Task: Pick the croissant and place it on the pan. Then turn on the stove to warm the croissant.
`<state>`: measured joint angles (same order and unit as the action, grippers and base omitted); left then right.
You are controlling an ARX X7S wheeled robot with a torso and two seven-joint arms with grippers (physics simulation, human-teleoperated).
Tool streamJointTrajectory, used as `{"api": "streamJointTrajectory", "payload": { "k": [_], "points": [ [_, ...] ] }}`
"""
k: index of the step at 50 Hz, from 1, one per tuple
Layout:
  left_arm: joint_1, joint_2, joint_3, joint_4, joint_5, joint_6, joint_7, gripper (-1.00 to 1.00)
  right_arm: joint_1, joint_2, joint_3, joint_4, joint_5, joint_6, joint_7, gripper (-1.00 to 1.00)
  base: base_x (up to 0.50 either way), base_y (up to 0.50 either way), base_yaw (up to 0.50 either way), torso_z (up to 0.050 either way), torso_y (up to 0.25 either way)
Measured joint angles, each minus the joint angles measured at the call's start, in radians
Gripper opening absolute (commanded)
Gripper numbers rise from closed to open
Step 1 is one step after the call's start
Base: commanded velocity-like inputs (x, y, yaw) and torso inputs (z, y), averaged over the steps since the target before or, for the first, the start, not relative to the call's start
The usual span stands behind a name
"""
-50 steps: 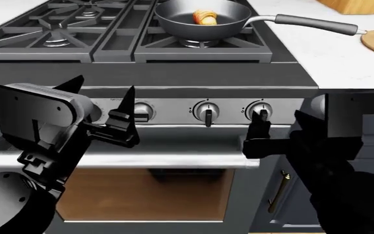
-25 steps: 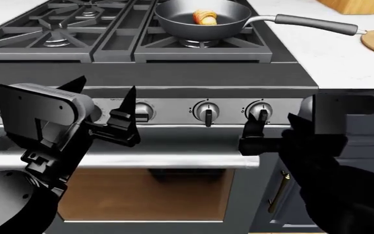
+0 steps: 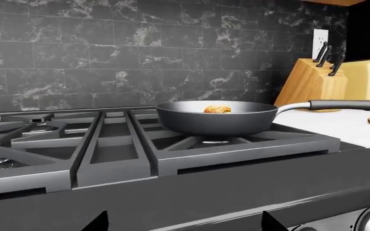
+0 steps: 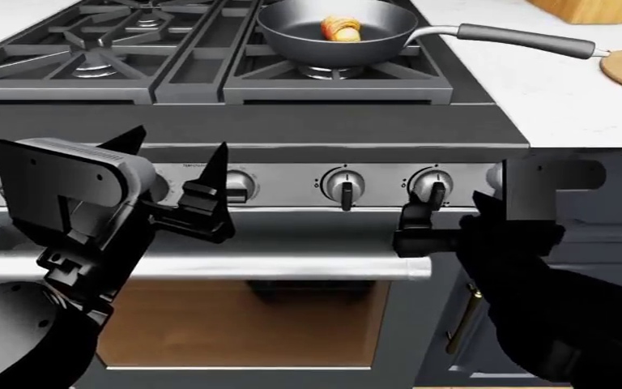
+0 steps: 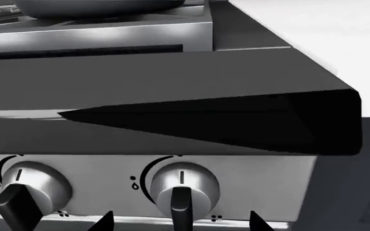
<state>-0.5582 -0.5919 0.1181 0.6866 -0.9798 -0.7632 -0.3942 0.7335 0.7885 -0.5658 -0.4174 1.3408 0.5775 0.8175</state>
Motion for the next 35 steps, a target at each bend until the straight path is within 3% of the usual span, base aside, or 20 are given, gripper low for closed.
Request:
{"api": "streamJointTrajectory", "payload": {
  "k": [32,33,35],
  "points": [
    [0.012,-0.003,0.003,-0.011,0.004,0.02,0.007,1.0,0.005,-0.022,-0.027,0.045,-0.028,0.011,-0.021,1.0,0.0,0.0,0.0,0.0,0.0],
    [0.013,-0.003,0.003,-0.011,0.004,0.021,0.007,1.0,0.005,-0.022,-0.027,0.046,-0.029,0.011,-0.022,-1.0,0.0,0.0,0.0,0.0,0.0],
    [0.013,-0.002,0.003,-0.013,0.005,0.022,0.007,1.0,0.005,-0.022,-0.028,0.047,-0.03,0.012,-0.022,-1.0,0.0,0.0,0.0,0.0,0.0]
  ]
}}
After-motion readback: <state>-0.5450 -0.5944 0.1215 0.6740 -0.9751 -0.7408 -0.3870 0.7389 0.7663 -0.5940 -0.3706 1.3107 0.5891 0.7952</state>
